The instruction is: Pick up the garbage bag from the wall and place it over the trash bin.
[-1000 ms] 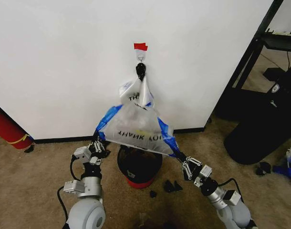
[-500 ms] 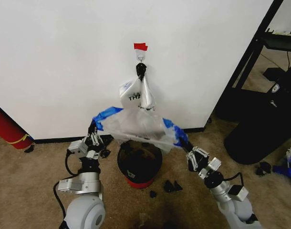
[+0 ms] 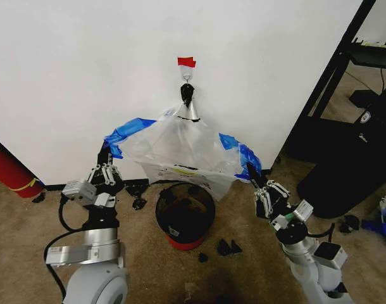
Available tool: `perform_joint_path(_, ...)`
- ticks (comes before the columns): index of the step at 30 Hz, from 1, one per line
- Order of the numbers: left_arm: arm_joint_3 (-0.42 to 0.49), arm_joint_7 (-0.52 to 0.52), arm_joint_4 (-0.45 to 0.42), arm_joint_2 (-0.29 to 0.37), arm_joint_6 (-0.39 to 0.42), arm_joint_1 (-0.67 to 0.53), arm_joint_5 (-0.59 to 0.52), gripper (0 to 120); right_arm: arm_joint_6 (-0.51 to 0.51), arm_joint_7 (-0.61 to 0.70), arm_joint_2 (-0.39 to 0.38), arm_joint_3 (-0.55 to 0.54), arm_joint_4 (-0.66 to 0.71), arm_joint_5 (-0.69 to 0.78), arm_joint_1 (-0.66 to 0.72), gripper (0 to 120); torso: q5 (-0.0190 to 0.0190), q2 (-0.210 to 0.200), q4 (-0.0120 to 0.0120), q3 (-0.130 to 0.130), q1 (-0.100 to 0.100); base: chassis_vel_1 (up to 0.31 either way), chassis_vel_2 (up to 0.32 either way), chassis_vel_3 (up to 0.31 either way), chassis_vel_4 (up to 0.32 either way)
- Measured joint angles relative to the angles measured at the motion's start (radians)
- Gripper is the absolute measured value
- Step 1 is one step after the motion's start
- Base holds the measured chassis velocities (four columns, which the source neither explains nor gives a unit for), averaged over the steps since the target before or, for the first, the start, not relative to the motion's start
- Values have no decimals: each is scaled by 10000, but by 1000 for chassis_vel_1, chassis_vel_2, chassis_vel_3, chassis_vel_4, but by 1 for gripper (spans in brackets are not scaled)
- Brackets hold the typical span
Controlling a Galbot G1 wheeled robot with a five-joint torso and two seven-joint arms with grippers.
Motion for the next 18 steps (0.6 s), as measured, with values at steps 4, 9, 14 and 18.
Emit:
perform_joint_path(4,49,-54,21,-44,0,227,97,0,25,-14,45,15,-88,-80,-68,0,2,0,0,0,0,0,0,0,0)
perform_joint_path(9,308,-156,314,-92,-103,289,-62,0,52,-15,38,60,-286,-143,-9,0,0,0,0,0,0,0,0,0,0)
perform_joint_path(14,604,-205,482,-120,-153,440,-240,0,225,-92,9,144,-725,-342,73,0,1,0,0,0,0,0,0,0,0)
perform_joint_path(18,851,-221,530,-133,-113,572,-634,0,380,-134,0,230,-1074,-421,148,0,2,0,0,0,0,0,0,0,0)
